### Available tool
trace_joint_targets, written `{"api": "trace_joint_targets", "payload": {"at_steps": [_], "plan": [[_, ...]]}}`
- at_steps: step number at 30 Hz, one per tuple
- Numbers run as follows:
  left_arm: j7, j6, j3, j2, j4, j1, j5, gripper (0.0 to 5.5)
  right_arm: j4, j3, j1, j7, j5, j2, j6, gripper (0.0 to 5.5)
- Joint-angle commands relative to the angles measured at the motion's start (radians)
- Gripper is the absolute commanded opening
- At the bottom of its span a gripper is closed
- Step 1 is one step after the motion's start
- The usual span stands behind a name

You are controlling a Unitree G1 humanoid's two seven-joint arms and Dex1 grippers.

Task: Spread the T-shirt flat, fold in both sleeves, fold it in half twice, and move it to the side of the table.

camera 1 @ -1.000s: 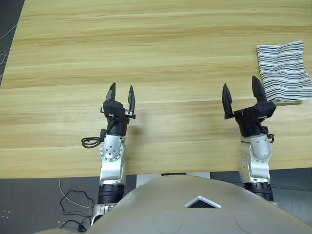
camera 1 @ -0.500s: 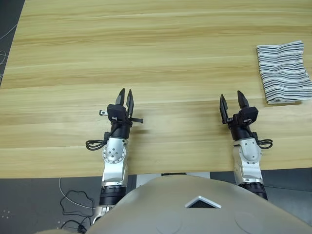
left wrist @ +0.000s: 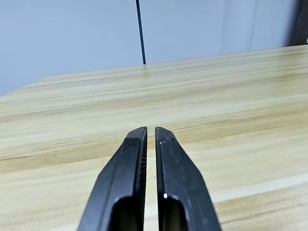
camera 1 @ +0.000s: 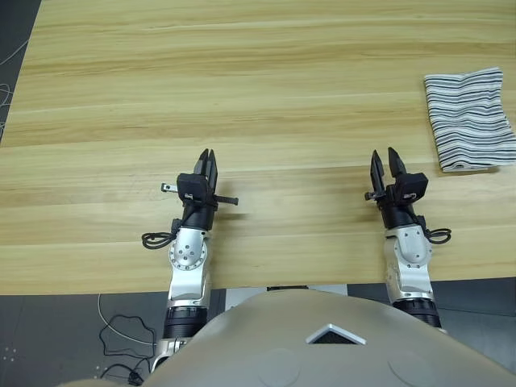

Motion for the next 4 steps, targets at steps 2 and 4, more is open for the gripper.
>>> {"api": "trace_joint_targets", "payload": {"at_steps": [2, 4], "plan": [[0.004, 0.007, 0.003, 0.003, 0.005, -0.015, -0.005, 0.30, -0.001, -0.001, -0.017, -0.009, -0.007, 0.004, 0.025, 0.49], [0.004, 0.007, 0.003, 0.003, 0.003, -0.016, -0.005, 0.30, 0.000, -0.002, -0.018, -0.009, -0.006, 0.004, 0.026, 0.14]]}}
